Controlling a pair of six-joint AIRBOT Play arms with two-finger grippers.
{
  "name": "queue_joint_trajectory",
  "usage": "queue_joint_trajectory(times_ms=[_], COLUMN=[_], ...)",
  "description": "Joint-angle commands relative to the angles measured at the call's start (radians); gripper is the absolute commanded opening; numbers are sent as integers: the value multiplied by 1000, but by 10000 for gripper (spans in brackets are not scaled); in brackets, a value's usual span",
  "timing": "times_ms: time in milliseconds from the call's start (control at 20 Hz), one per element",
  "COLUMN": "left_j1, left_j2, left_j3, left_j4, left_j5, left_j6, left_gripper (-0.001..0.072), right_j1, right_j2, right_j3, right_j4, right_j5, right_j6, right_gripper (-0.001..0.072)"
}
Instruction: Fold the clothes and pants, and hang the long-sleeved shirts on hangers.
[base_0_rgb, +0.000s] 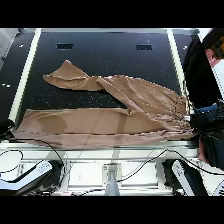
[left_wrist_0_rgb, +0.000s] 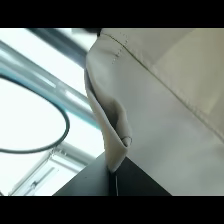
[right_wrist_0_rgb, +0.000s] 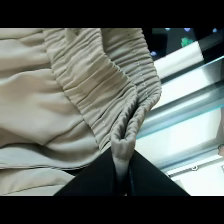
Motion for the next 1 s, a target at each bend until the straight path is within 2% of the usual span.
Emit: queue_joint_trajectory(times_ms=[0, 150, 450, 500, 550, 600, 650, 800, 850, 950], left_j1=[0, 0, 0, 0, 0, 0, 0, 0, 0, 0], left_j2=[-21, -27, -30, -30, -30, -30, -30, -30, -30, -30], left_j3=[-17, -17, -17, -17, -17, -17, -17, -16, -16, -16], left_j4=[26, 25, 24, 25, 25, 25, 25, 25, 25, 25], left_j5=[-18, -17, -10, -10, -10, -11, -11, -10, -7, 12], left_j6=[-3, -3, -3, -3, -3, -3, -3, -3, -3, -3], left_gripper=[13, 14, 29, 131, 300, 507, 636, 640, 640, 639], right_j1=[0, 0, 0, 0, 0, 0, 0, 0, 0, 0], right_j2=[-18, -18, -18, -18, -18, -18, -18, -18, -18, -18], right_j3=[-1, -1, -1, -1, -1, -1, -1, 0, 0, 0], right_j4=[-13, -38, -42, -42, -42, -42, -42, -47, -48, -35], right_j5=[34, 100, 107, 110, 118, 135, 146, 144, 80, -137], right_j6=[-1, -1, -1, -2, -2, -3, -27, -80, -89, -98], right_gripper=[44, 44, 45, 101, 284, 473, 564, 564, 564, 562])
